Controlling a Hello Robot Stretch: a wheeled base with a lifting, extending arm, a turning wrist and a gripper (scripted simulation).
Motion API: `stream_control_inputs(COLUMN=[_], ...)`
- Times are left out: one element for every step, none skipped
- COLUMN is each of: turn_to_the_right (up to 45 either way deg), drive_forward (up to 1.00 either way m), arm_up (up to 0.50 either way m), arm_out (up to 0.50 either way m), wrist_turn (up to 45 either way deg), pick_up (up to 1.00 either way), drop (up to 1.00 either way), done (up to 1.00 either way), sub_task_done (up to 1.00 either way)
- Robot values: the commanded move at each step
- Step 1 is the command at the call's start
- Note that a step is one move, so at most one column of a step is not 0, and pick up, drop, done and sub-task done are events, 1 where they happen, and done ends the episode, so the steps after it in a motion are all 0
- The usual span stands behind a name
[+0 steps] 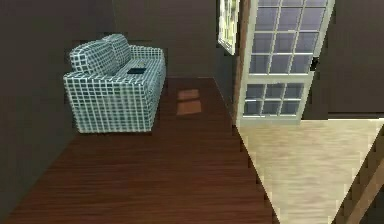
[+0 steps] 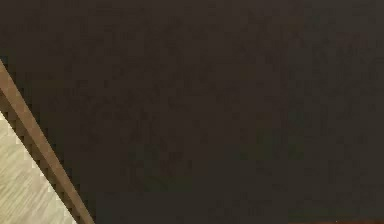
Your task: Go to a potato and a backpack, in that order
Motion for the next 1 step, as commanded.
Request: stream_control_inputs(turn_to_the_right=[3.0], drive_forward=[0.0], arm_up=[0.0], arm_out=[0.0], wrist_turn=[0.0], pick_up=[0.0], drop=[0.0], done=[0.0], sub_task_done=[0.0])
